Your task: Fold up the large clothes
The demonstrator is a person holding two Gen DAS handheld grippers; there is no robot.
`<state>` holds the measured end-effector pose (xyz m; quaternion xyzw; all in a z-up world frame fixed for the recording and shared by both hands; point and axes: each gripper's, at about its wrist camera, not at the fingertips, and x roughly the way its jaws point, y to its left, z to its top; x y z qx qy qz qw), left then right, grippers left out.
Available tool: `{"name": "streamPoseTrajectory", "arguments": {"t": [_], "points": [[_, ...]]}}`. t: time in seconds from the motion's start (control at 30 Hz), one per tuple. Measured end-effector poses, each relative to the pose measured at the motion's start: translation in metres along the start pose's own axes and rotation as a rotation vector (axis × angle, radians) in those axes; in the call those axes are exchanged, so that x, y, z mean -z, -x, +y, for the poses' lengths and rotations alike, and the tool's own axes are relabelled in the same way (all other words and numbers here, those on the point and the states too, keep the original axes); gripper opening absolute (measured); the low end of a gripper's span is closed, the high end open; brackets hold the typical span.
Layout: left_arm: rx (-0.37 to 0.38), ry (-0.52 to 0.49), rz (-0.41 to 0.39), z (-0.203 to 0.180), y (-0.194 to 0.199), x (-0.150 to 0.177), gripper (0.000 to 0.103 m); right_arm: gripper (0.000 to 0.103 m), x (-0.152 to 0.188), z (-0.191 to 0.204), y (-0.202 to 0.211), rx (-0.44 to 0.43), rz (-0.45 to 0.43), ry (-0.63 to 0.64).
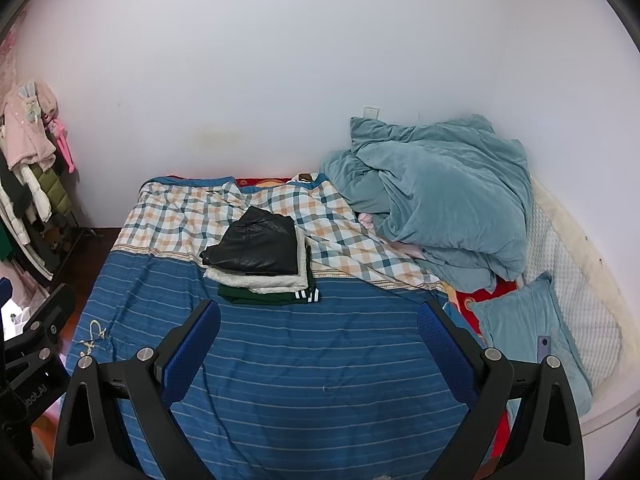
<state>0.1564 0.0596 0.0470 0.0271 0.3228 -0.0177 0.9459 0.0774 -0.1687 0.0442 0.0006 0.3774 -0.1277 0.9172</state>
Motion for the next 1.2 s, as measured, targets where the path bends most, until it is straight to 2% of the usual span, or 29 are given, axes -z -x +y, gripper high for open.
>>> {"name": "streamPoseTrajectory", "arguments": {"t": [0.47, 1.2], "points": [[-0.004, -0.001, -0.004, 0.006, 0.005, 0.002, 0.103, 0.100, 0.013, -0.001, 0.010, 0.004, 0.002, -0.016], [-0.007, -0.001, -0.005, 0.008, 0.004, -0.001, 0.103, 0.101, 0.010, 0.007, 0.014, 0.006, -0.004, -0.019]]}}
